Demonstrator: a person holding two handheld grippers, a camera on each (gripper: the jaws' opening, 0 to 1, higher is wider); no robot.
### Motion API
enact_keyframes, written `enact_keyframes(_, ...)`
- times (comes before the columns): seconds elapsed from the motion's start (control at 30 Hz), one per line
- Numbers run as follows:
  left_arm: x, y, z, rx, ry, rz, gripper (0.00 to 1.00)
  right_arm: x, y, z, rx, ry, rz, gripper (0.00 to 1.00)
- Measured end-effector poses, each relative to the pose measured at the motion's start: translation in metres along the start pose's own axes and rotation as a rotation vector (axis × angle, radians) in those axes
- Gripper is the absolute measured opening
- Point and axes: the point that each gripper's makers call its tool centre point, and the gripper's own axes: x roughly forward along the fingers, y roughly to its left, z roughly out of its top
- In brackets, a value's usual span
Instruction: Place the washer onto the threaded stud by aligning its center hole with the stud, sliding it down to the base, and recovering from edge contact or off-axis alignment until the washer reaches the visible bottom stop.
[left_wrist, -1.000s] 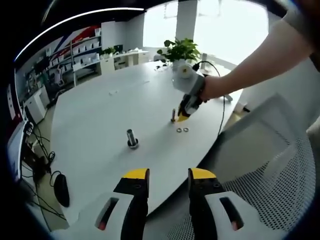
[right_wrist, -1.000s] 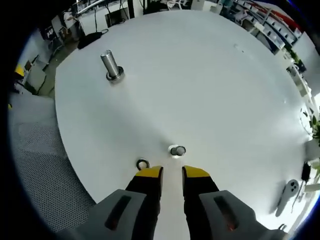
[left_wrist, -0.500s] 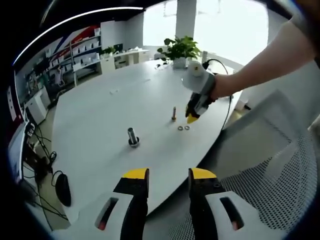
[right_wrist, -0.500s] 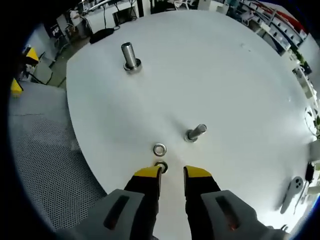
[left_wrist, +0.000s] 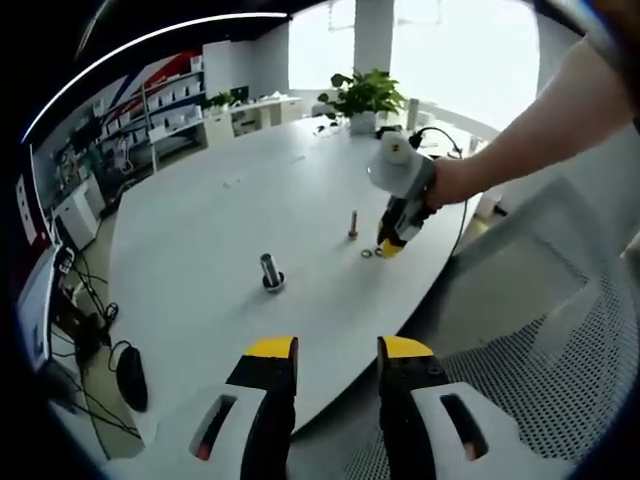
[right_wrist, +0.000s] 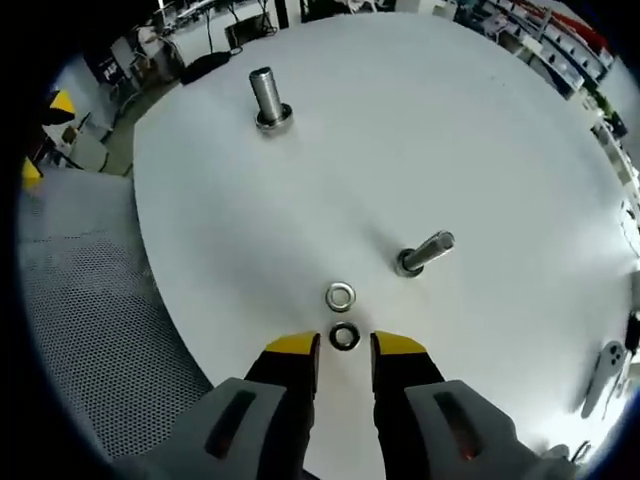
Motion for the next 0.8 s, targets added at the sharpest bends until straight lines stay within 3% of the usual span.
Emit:
enact_keyframes(0.03, -0.0006, 0.0008, -0.0003, -0.004, -0.002, 0.002, 0.30, -0.0008, -0.0024, 0.0035, -0.056, -0.015, -0.018, 0.21)
enact_keyframes(0.43, 0.0004, 0.0005, 0.0001, 0.006, 0.000, 0.000, 0.30, 0.0001, 0.0004, 0.0046, -0.097, 0.047, -0.009, 0.16)
enact_keyframes(0.53, 0.0005, 0.0011, 0.0006, 0.008, 0.001, 0.004, 0.30, -0.0001, 0.0002, 0.0027, -0.160, 0.072, 0.019, 0.16)
enact_keyframes(0.8, 0.0011, 0.0011, -0.0011, 0.010, 0.011, 0.006, 0.29, 0.0014, 0.0016, 0.0036, -0.196, 0.133, 0.010, 0.15)
